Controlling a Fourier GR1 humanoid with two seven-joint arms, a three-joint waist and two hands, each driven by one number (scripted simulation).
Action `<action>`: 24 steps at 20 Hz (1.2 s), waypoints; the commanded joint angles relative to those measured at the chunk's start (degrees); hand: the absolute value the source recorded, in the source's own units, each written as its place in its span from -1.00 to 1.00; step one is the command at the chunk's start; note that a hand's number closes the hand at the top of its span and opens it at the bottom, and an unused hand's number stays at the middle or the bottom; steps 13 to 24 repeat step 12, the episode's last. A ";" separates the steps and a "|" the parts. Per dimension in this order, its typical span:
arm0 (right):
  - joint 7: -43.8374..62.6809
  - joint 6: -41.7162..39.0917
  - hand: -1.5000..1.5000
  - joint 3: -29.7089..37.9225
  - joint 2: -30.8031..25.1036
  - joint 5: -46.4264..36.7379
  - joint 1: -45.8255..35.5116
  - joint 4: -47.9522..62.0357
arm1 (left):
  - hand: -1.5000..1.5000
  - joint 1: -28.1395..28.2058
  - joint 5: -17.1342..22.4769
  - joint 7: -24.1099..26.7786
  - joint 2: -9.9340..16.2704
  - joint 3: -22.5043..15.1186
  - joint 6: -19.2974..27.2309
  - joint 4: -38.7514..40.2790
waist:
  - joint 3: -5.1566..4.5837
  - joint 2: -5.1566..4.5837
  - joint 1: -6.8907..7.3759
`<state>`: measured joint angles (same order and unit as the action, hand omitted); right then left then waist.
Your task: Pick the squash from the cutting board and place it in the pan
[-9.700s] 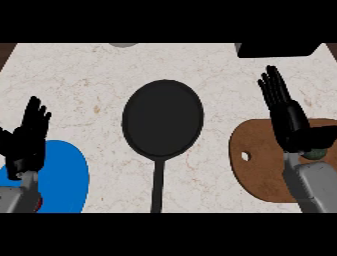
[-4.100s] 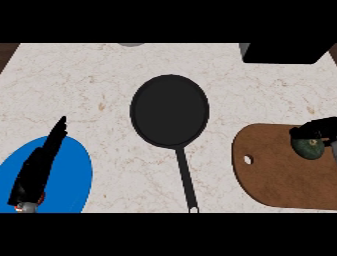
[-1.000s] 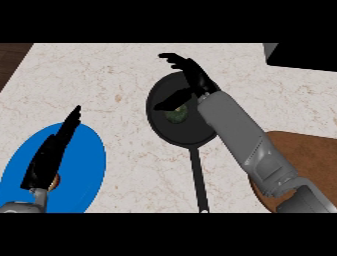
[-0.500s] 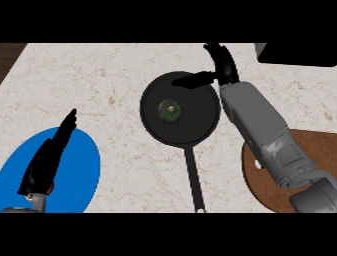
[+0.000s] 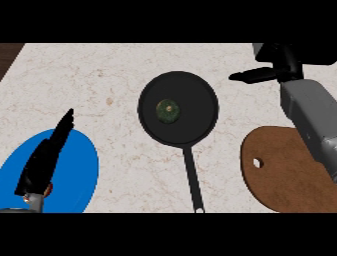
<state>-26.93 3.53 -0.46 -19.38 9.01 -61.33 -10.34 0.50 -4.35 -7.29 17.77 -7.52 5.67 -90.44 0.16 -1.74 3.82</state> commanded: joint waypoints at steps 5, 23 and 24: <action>-5.88 -9.96 -1.00 1.38 -10.01 -0.36 2.63 3.28 | 0.00 0.38 -1.57 0.39 -1.88 -1.03 1.13 0.62 | 0.06 -0.12 0.06; -8.73 -14.67 -1.00 0.94 -13.88 -1.76 4.65 5.00 | 0.00 1.16 0.28 2.91 0.60 1.96 -1.30 1.27 | 0.09 -0.28 0.65; -8.73 -14.67 -1.00 0.94 -13.88 -1.76 4.65 5.00 | 0.00 1.16 0.28 2.91 0.60 1.96 -1.30 1.27 | 0.09 -0.28 0.65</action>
